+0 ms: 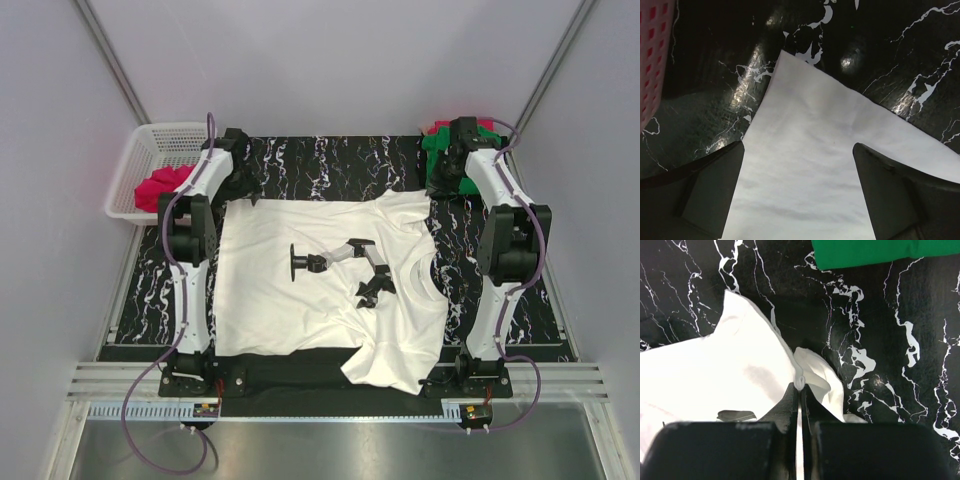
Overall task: Fold and stack the t-shirts
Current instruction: Fold the tshirt
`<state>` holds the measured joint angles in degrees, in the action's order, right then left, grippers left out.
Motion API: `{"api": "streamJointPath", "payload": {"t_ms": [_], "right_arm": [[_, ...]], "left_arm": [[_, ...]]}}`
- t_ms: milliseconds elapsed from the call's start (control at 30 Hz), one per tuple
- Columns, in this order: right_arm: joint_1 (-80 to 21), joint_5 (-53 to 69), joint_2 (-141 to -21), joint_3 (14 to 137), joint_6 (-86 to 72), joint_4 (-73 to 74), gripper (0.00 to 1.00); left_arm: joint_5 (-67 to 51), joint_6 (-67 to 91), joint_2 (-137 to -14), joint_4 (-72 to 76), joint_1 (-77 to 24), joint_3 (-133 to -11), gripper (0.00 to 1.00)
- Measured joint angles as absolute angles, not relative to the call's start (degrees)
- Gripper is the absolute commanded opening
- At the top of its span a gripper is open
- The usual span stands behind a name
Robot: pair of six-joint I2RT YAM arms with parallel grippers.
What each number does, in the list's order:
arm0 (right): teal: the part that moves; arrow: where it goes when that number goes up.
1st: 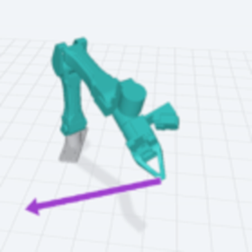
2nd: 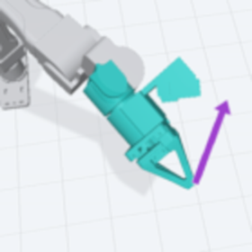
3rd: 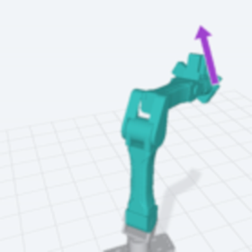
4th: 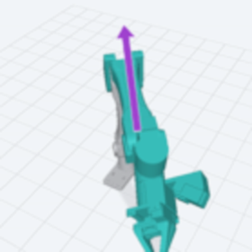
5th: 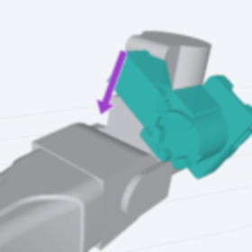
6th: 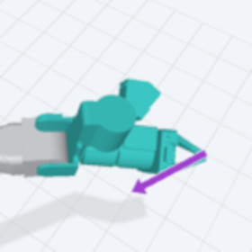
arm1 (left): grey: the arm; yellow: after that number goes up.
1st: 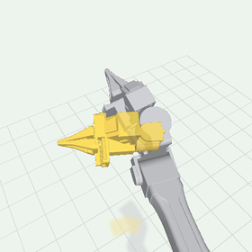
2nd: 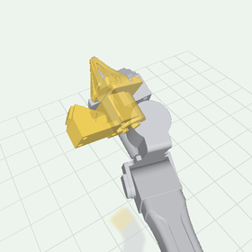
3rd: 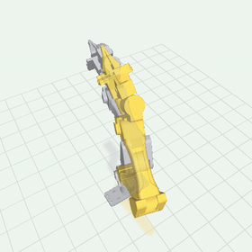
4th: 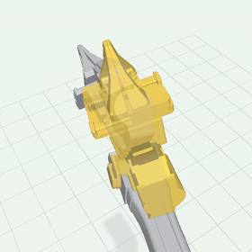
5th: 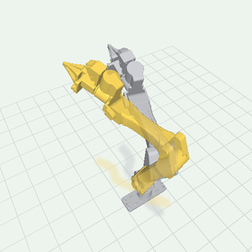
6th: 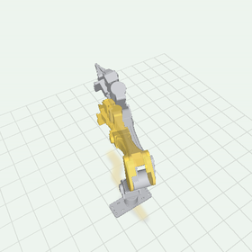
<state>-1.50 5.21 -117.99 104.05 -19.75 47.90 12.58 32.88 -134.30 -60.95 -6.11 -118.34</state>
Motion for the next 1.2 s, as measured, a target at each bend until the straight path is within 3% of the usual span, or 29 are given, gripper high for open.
{"api": "streamJointPath", "payload": {"t_ms": [600,767,867,1200], "right_arm": [[-1.5,7.8,-111.8,100.4,-19.3,48.3,0.0],[-1.5,8.9,-110.7,100.0,-19.3,48.4,0.0],[-1.5,9.9,-109.7,100.0,-19.3,48.6,0.0],[-1.5,13.4,-105.5,98.0,-19.6,49.3,0.0]], "left_arm": [[16.0,33.2,-138.5,-61.3,-6.1,-124.2,0.94],[17.3,34.1,-139.1,-61.8,-6.2,-124.8,0.82],[17.6,34.4,-139.6,-62.4,-6.1,-125.3,0.8],[16.7,35.0,-141.6,-63.3,-6.1,-128.5,0.86]]}}
